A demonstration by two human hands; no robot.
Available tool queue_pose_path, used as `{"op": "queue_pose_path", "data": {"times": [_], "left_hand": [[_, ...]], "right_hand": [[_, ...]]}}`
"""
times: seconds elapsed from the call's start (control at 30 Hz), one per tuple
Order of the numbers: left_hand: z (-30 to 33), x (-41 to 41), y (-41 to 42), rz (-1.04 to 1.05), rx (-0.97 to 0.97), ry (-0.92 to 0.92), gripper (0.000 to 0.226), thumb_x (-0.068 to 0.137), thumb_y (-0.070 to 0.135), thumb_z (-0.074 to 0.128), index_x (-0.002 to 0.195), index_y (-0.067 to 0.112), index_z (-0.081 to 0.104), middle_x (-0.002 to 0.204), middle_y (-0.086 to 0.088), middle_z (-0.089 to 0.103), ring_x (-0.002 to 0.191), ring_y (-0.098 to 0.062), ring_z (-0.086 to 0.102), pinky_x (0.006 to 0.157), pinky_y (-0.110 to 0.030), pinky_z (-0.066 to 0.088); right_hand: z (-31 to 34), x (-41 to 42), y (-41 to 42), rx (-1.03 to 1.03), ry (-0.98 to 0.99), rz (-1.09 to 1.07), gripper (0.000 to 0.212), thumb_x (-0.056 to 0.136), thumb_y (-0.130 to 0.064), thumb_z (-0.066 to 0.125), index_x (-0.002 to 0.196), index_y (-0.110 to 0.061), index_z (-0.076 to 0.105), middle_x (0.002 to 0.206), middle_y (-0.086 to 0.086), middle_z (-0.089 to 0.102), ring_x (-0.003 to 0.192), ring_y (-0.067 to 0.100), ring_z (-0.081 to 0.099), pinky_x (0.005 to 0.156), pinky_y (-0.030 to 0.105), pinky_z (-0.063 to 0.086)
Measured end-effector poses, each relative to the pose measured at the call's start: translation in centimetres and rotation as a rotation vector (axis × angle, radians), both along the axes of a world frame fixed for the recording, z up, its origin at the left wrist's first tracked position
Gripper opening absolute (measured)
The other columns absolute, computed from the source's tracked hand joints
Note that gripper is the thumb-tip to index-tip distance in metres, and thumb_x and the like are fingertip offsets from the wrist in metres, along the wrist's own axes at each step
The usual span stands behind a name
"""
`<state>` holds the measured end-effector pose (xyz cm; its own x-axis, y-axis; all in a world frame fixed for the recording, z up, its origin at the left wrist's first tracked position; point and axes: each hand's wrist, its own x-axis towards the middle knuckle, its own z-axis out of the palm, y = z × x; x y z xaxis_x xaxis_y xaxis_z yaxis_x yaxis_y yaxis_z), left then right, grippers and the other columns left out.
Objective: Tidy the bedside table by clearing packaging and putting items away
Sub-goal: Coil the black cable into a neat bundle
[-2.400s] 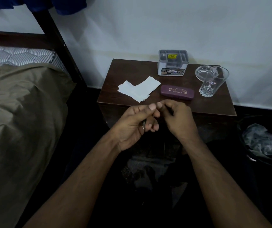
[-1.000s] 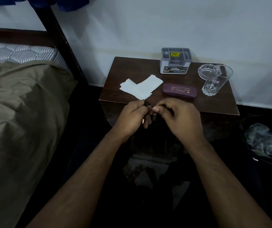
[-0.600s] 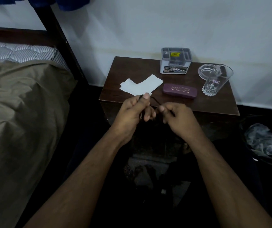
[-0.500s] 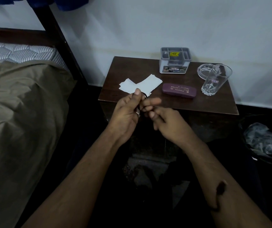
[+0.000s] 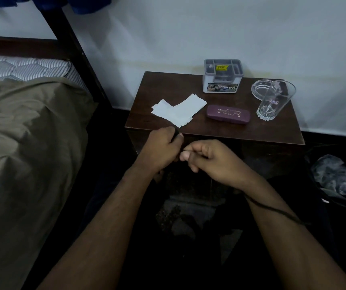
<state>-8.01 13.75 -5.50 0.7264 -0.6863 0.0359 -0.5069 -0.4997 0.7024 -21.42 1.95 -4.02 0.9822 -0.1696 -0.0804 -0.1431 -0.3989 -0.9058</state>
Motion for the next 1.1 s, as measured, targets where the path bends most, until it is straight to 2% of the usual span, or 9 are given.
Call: {"op": "queue_pose_path", "data": {"times": [0.17, 0.33, 0.47, 0.57, 0.7, 0.77, 0.83, 0.97, 1.1], "left_hand": [[1.4, -0.9, 0.5, -0.196, -0.225, 0.575, 0.061, 0.105, 0.041, 0.048, 0.053, 0.009, 0.055, 0.035, -0.001, 0.041, 0.03, -0.015, 0.037, 0.04, -0.018, 0.03], [2.1, -1.0, 0.9, -0.284, -0.363, 0.752, 0.057, 0.099, 0.035, 0.058, 0.063, -0.01, 0.052, 0.037, -0.007, 0.035, 0.03, -0.011, 0.03, 0.044, -0.021, 0.037], [2.1, -0.2, 1.4, -0.152, -0.568, 0.889, 0.052, 0.098, 0.033, 0.057, 0.049, 0.021, 0.046, 0.031, 0.003, 0.037, 0.044, -0.013, 0.059, 0.052, -0.019, 0.045], [2.2, 0.0, 1.4, -0.032, -0.826, 1.172, 0.046, 0.097, 0.034, 0.06, 0.053, 0.023, 0.057, 0.046, 0.005, 0.058, 0.066, -0.009, 0.073, 0.059, -0.014, 0.052], [2.7, 0.0, 0.6, 0.034, -1.157, 1.369, 0.031, 0.102, 0.022, 0.056, 0.075, 0.011, 0.067, 0.105, -0.018, 0.078, 0.1, -0.017, 0.076, 0.082, -0.021, 0.061], [2.7, 0.5, 0.5, 0.064, -1.217, 1.311, 0.023, 0.105, 0.013, 0.049, 0.086, 0.009, 0.063, 0.127, -0.024, 0.069, 0.125, -0.024, 0.065, 0.104, -0.027, 0.052], [2.2, 0.9, 0.3, 0.098, -1.129, 1.103, 0.023, 0.104, 0.009, 0.049, 0.086, 0.011, 0.063, 0.124, -0.017, 0.07, 0.131, -0.026, 0.06, 0.112, -0.031, 0.043], [0.2, -0.3, 0.1, 0.085, -0.398, 0.304, 0.016, 0.103, 0.019, 0.057, 0.093, 0.008, 0.063, 0.084, 0.005, 0.065, 0.083, -0.005, 0.059, 0.079, -0.026, 0.046], [-0.8, -0.4, 0.2, -0.025, 0.015, 0.094, 0.018, 0.104, 0.019, 0.052, 0.087, 0.018, 0.043, 0.077, 0.002, 0.06, 0.076, -0.024, 0.06, 0.062, -0.03, 0.034]], "right_hand": [[0.6, -0.1, -0.7, 0.266, -0.088, -0.062, 0.02, 0.104, -0.009, 0.055, 0.094, 0.002, 0.068, 0.055, -0.01, 0.058, 0.048, -0.004, 0.048, 0.049, 0.005, 0.036], [1.3, 0.1, -1.2, 0.228, -0.145, -0.07, 0.015, 0.101, -0.008, 0.06, 0.094, 0.003, 0.067, 0.055, -0.01, 0.059, 0.049, -0.001, 0.048, 0.049, 0.007, 0.034], [1.3, -0.1, -1.7, 0.439, -0.087, -0.058, 0.017, 0.096, -0.009, 0.065, 0.109, -0.02, 0.061, 0.056, -0.003, 0.058, 0.053, 0.017, 0.044, 0.043, 0.019, 0.033], [1.3, 0.0, -1.6, 0.579, -0.152, -0.027, 0.021, 0.093, -0.006, 0.06, 0.099, -0.027, 0.06, 0.058, -0.003, 0.054, 0.052, 0.008, 0.047, 0.042, 0.02, 0.035], [1.3, 0.1, -1.4, 0.501, -0.137, -0.033, 0.025, 0.098, -0.007, 0.057, 0.089, -0.027, 0.07, 0.061, -0.003, 0.059, 0.056, 0.006, 0.052, 0.045, 0.019, 0.037], [1.0, 0.1, -1.2, 0.409, -0.059, -0.013, 0.026, 0.099, -0.007, 0.058, 0.091, -0.027, 0.072, 0.063, -0.004, 0.063, 0.057, 0.006, 0.055, 0.047, 0.018, 0.039], [0.6, 0.3, -0.4, 0.309, -0.002, 0.038, 0.024, 0.101, -0.006, 0.056, 0.094, -0.025, 0.069, 0.065, -0.007, 0.064, 0.059, 0.006, 0.056, 0.05, 0.018, 0.042], [-0.3, 0.3, 1.3, 0.162, 0.018, 0.13, 0.023, 0.104, 0.001, 0.043, 0.102, -0.016, 0.059, 0.069, -0.004, 0.058, 0.065, 0.011, 0.059, 0.062, 0.036, 0.049], [-0.8, -0.2, 0.8, 0.085, 0.131, 0.206, 0.023, 0.102, 0.001, 0.042, 0.105, -0.018, 0.055, 0.083, 0.002, 0.062, 0.076, 0.019, 0.07, 0.071, 0.038, 0.051]]}}
